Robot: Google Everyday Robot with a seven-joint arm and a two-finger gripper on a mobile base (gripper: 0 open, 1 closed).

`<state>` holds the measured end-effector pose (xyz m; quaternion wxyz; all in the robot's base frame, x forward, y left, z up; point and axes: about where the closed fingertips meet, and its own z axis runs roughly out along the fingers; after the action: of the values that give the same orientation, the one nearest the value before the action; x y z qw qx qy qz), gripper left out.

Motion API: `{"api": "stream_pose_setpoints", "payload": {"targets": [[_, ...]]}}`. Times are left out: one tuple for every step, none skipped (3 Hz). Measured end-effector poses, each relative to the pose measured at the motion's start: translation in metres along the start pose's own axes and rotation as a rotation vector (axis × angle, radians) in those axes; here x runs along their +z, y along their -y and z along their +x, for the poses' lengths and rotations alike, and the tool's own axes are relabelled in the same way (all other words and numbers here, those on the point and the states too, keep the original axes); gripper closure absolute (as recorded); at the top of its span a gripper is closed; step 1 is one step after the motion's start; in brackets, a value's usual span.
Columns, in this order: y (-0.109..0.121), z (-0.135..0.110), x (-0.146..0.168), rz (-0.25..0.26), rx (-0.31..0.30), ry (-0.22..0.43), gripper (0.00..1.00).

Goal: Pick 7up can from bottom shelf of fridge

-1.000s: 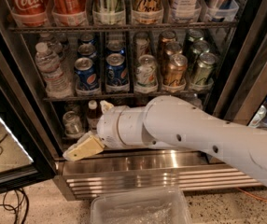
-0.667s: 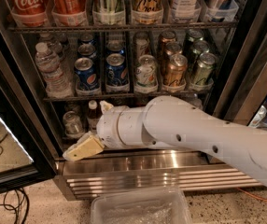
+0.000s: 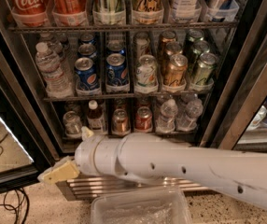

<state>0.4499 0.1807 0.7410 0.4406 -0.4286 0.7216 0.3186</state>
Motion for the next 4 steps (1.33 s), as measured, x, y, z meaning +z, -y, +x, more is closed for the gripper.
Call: {"api": "stream_pose_setpoints", "payload": {"targets": [[-0.047,0.022,0.029,-0.013,0.065,0.007,0.0],[-0.094,0.052,0.048,0.008,0.118,-0.061,0.0],[-0.088,0.048,0.05,0.071,0.116,-0.058,0.0],[-0.087,0.048,0.05,0.071,0.115,-0.057,0.0]]}}
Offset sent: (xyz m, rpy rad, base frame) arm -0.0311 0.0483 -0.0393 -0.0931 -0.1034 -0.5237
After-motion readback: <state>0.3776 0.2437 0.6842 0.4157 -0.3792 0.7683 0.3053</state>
